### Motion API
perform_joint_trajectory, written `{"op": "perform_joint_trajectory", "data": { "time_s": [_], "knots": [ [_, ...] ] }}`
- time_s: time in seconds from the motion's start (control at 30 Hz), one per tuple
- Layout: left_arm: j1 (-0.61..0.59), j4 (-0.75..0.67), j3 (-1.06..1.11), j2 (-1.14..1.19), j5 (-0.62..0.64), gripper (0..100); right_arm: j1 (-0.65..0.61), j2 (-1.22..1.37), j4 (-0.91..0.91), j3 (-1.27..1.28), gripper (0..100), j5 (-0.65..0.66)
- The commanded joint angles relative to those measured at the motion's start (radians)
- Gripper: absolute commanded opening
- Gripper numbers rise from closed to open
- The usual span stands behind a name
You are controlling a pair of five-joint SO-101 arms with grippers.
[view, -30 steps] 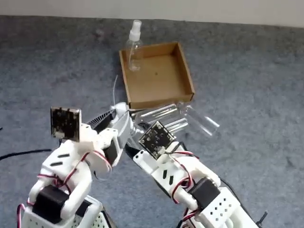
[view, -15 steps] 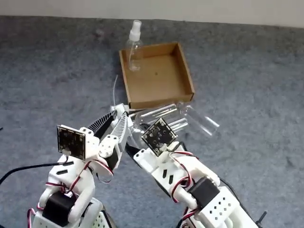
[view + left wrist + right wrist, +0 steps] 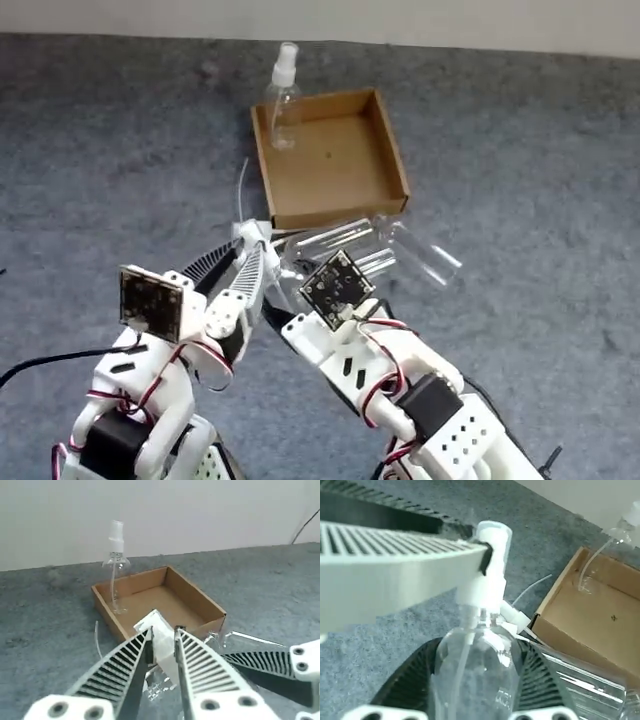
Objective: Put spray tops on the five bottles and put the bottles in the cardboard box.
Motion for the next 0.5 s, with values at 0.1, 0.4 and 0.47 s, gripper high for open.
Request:
{"op": "perform_joint_trajectory", "data": {
  "time_s": [0.1, 0.4, 0.47],
  "knots": [
    [-0.077, 0.006, -0.050, -0.010, -0.028, 4, 0.039, -0.019, -0.047, -0.016, 0.3, -0.009],
    [-0.176, 0.000, -0.045, -0.008, -0.064, 4, 0.113, -0.019, -0.073, -0.015, 0.3, -0.014],
    [-0.211, -0.034, 0.007, -0.008, -0.086, 4, 0.113, -0.021, -0.073, -0.015, 0.3, -0.011]
  ]
}}
